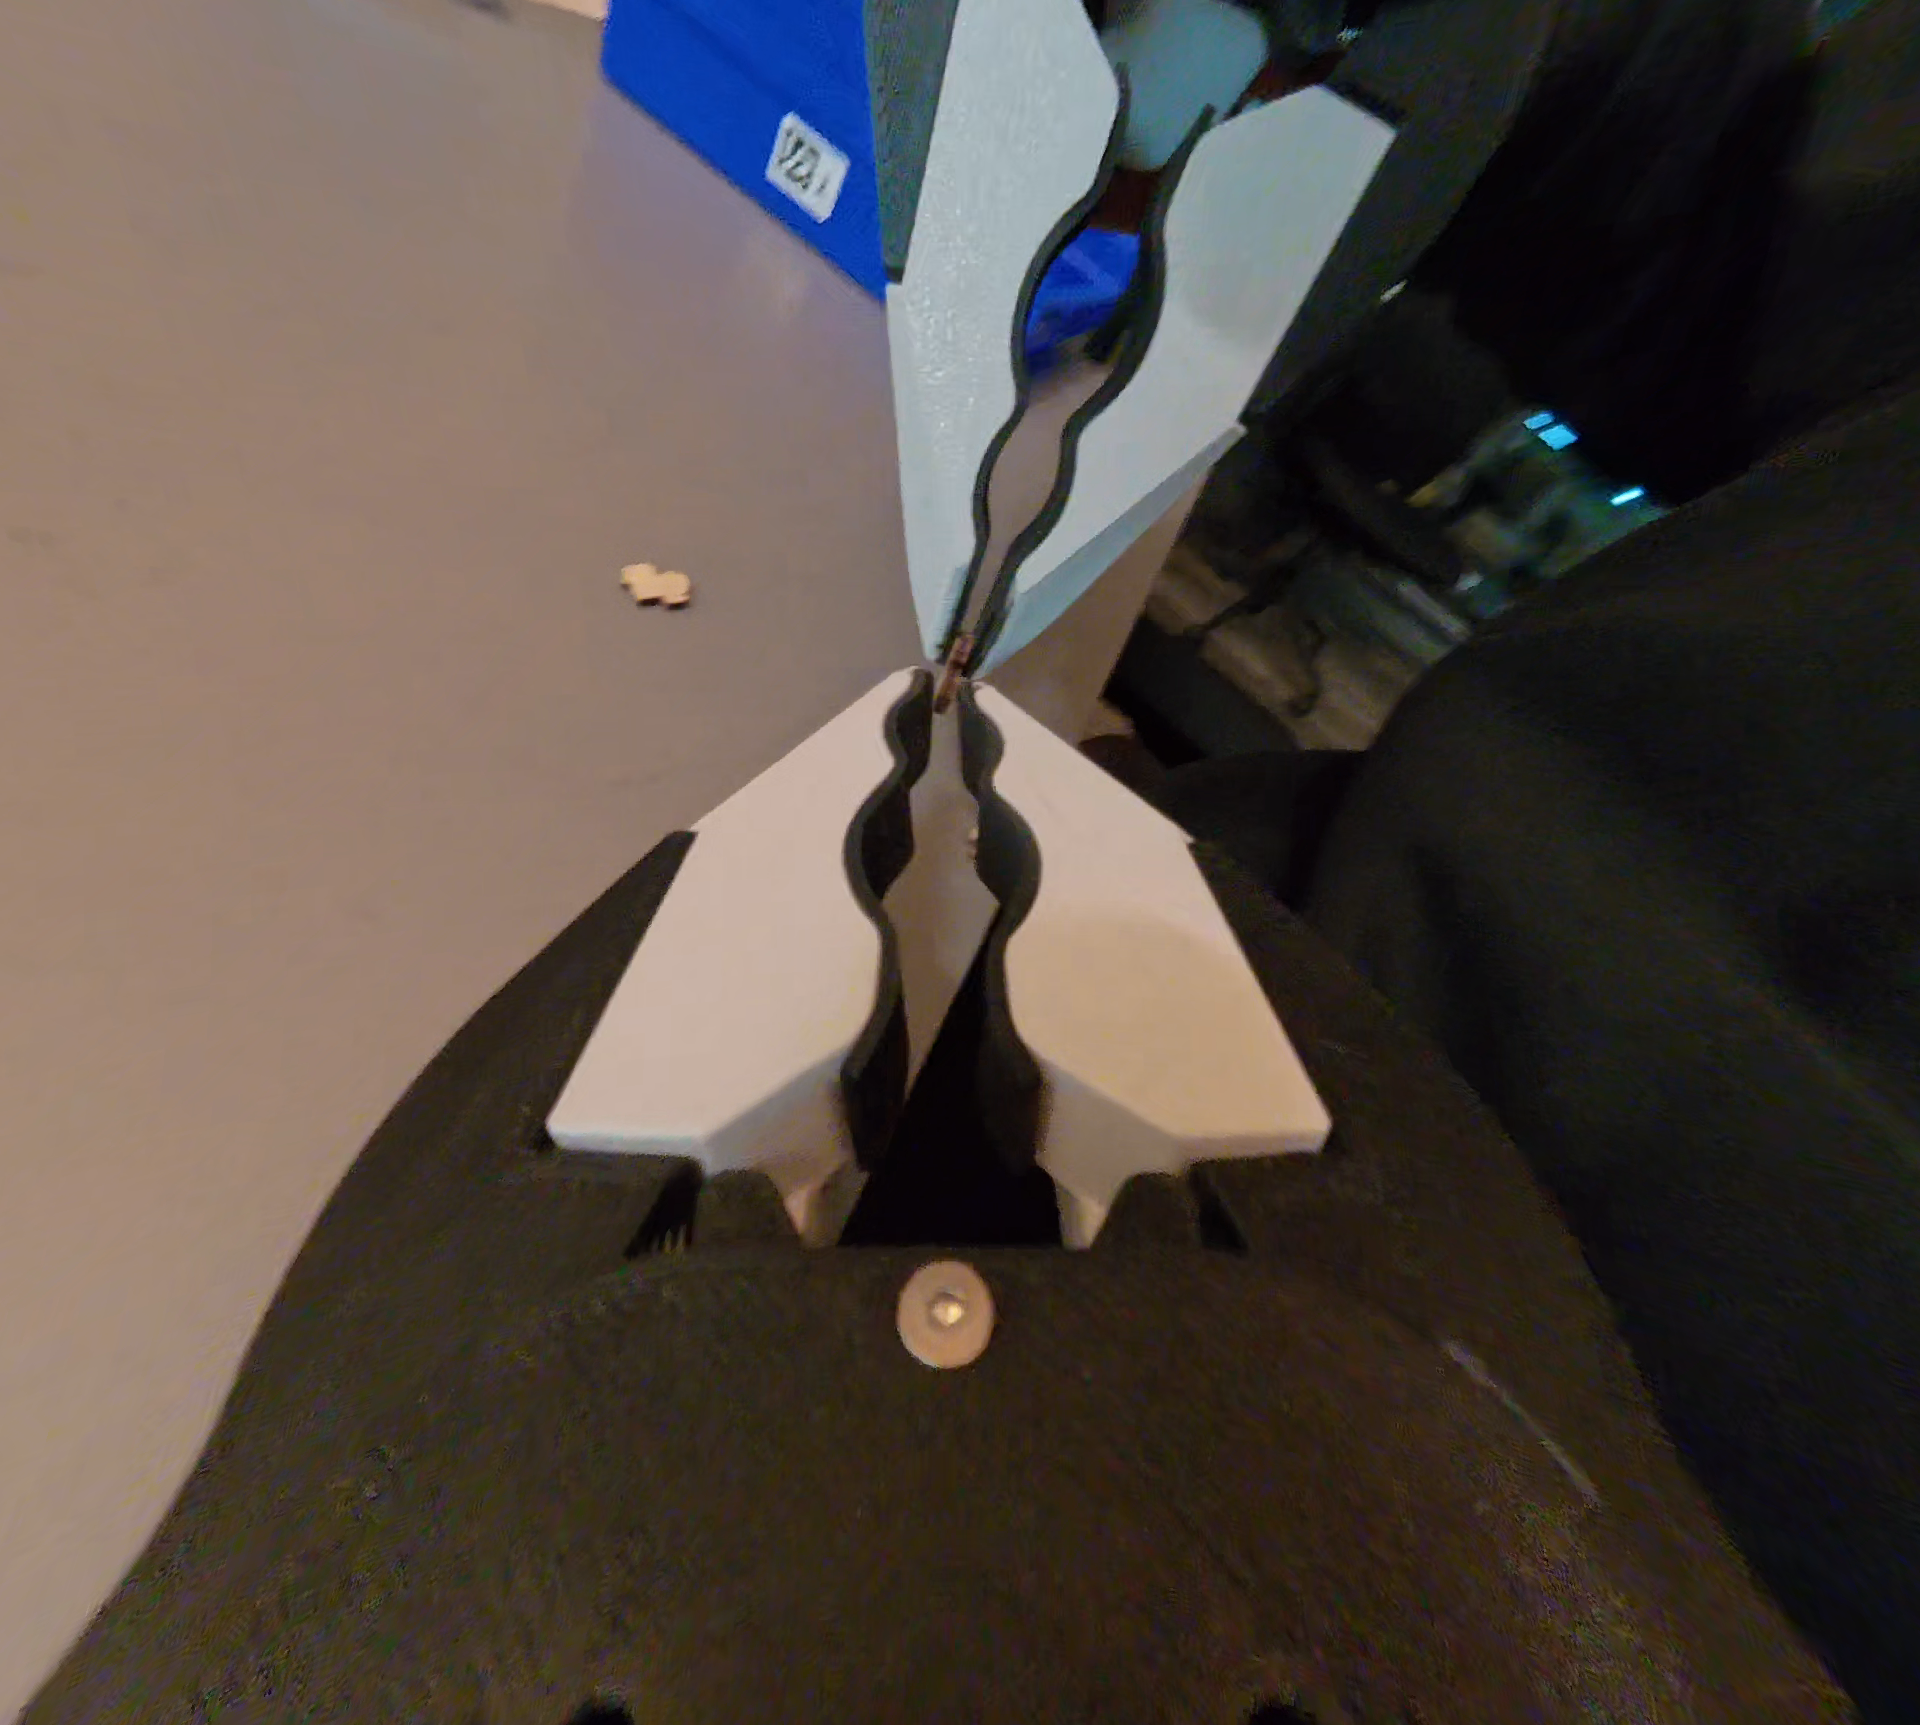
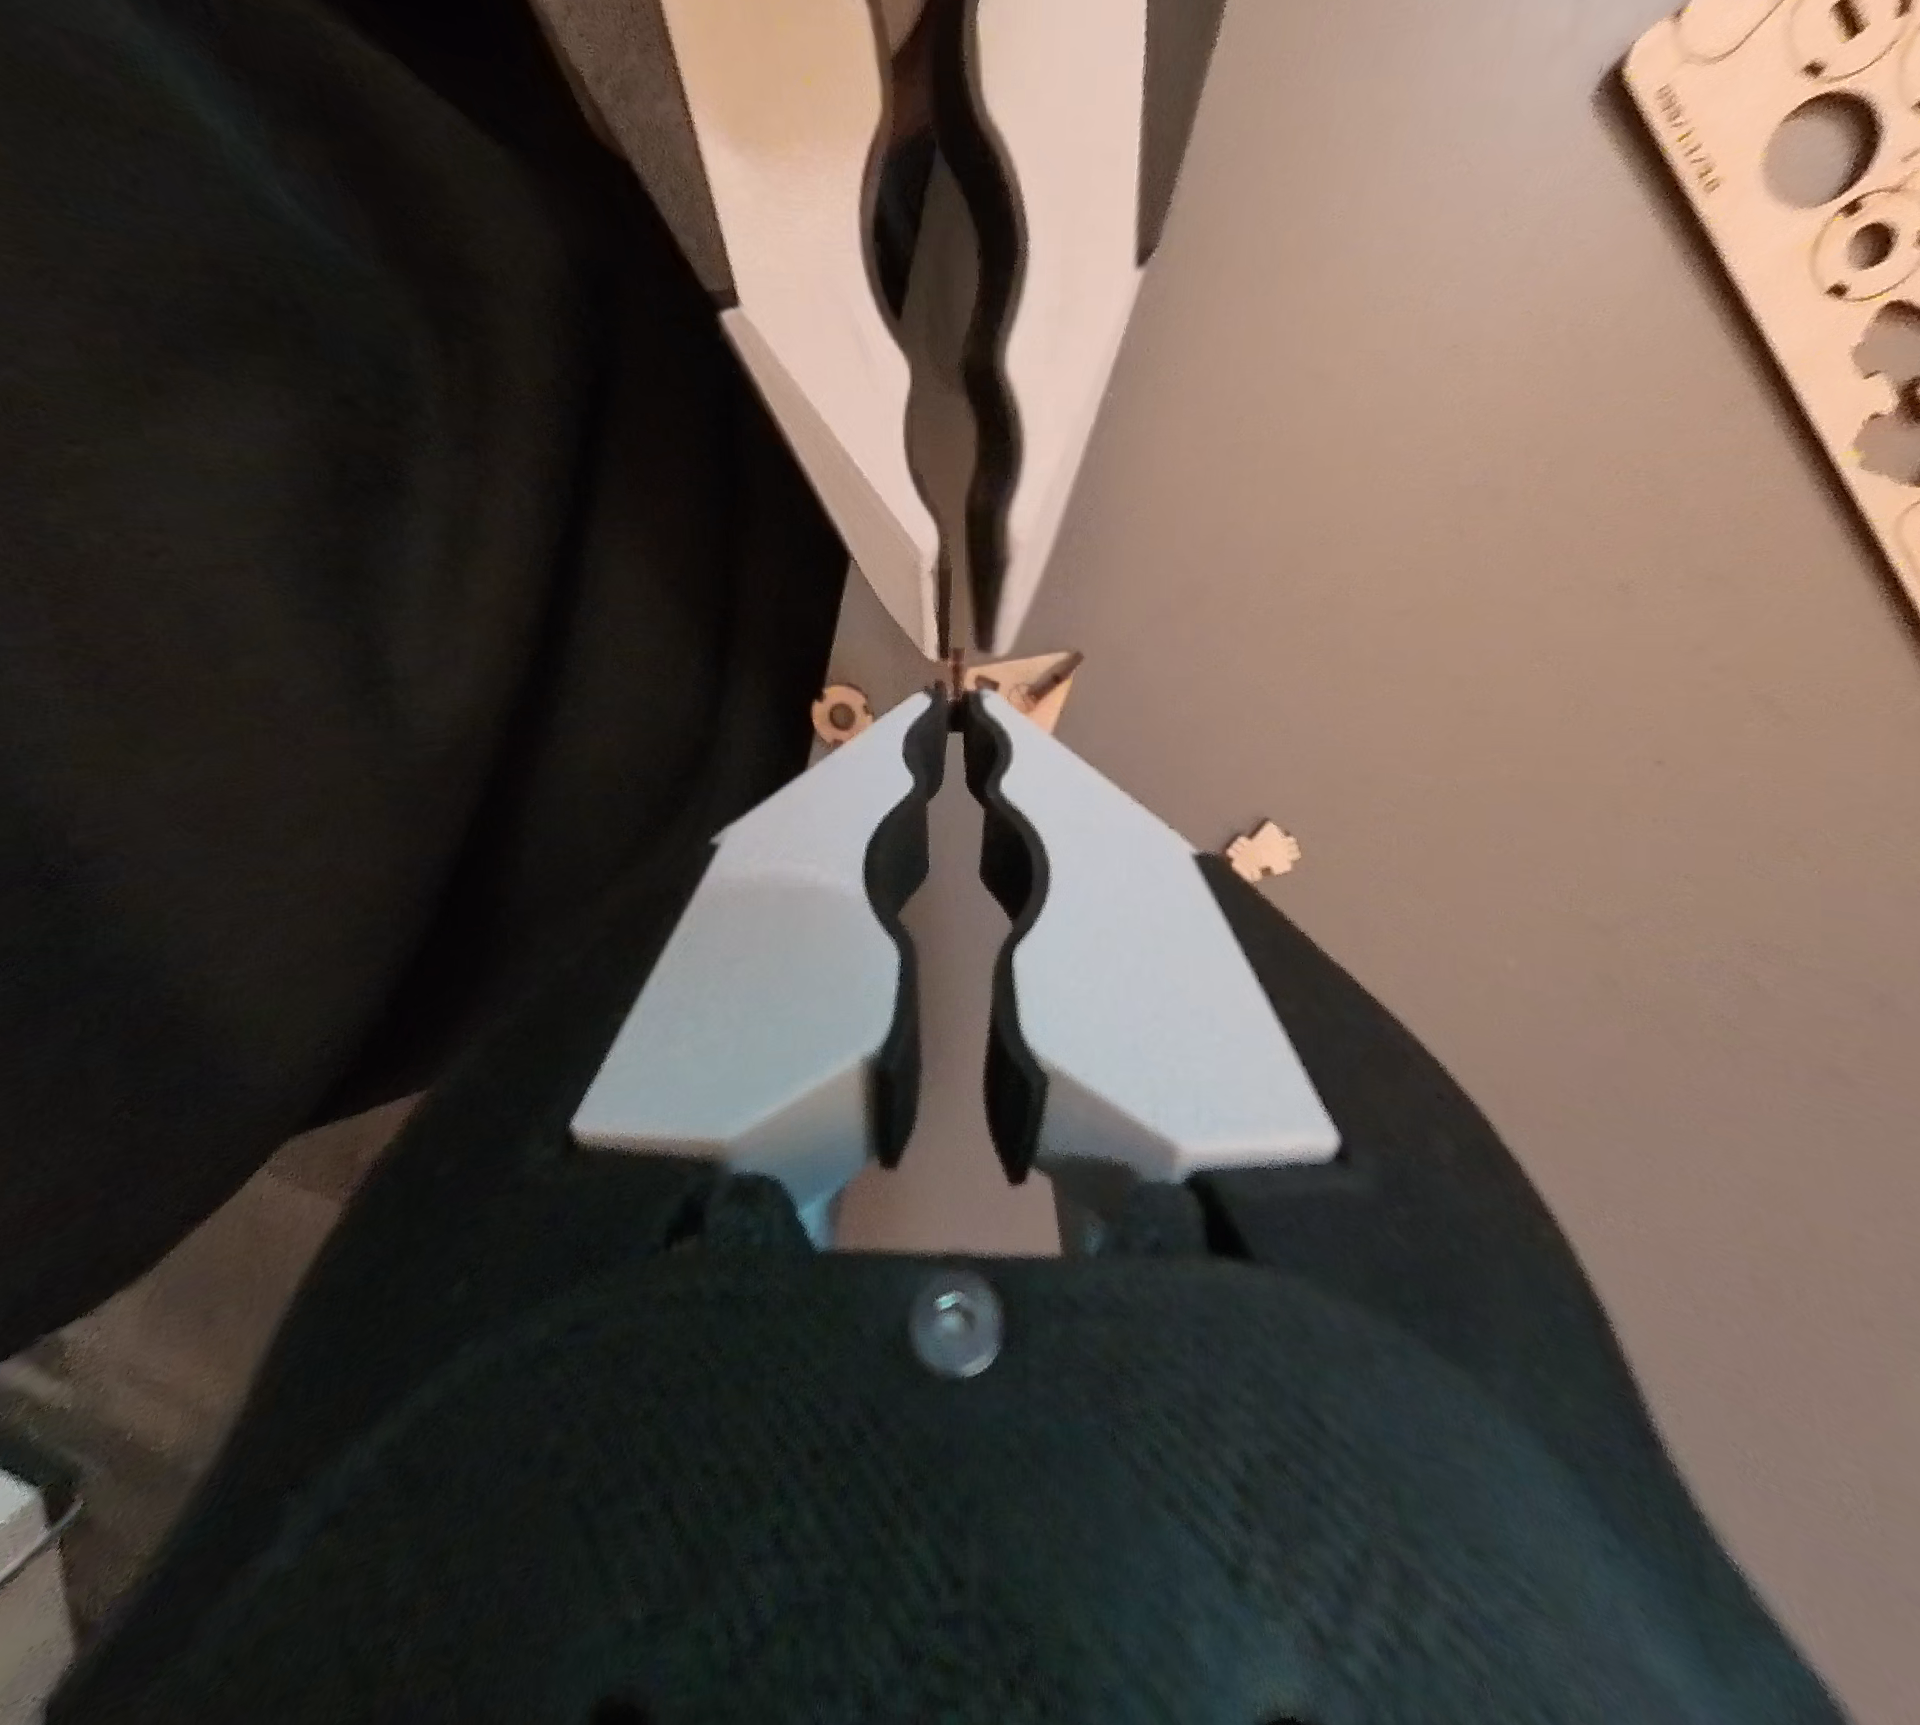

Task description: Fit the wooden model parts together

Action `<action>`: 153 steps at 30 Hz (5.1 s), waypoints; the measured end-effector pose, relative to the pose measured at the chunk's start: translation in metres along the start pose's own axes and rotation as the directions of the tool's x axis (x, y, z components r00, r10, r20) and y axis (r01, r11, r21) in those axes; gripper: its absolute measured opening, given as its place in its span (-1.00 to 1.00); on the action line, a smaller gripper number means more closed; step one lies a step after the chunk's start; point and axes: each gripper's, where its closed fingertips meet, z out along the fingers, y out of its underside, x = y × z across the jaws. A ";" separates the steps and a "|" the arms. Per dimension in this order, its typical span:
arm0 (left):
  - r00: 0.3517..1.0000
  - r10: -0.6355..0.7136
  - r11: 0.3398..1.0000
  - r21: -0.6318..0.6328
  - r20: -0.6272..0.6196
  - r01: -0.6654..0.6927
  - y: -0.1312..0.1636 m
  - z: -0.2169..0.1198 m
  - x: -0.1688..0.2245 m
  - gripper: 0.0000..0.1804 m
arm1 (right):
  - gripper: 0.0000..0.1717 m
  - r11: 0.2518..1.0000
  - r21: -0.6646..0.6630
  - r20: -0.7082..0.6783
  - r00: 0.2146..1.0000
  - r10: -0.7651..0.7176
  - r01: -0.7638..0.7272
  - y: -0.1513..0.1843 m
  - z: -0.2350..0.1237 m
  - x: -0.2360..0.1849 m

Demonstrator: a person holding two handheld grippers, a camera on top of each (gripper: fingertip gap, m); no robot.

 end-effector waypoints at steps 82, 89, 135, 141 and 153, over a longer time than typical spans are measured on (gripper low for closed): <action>0.971 0.029 0.990 -0.138 0.238 0.004 0.024 0.003 -0.035 -0.86 | -1.00 0.964 -0.142 -0.169 0.954 -0.247 0.224 0.033 0.038 0.018; 0.971 0.027 0.990 -0.142 0.237 0.007 0.025 0.003 -0.035 -0.88 | -1.00 0.974 -0.134 -0.154 0.968 -0.200 0.180 0.033 0.037 0.018; 0.975 0.002 0.991 -0.128 0.222 0.027 0.024 0.003 -0.035 -0.90 | -0.99 0.935 -0.206 -0.145 0.937 -0.319 0.287 0.034 0.036 0.024; 0.976 0.001 0.991 -0.129 0.220 0.028 0.025 0.003 -0.035 -0.90 | -0.99 0.936 -0.204 -0.139 0.938 -0.317 0.286 0.034 0.036 0.023; 0.976 0.000 0.991 -0.129 0.218 0.029 0.024 0.003 -0.034 -0.90 | -0.99 0.940 -0.205 -0.123 0.946 -0.300 0.272 0.036 0.036 0.024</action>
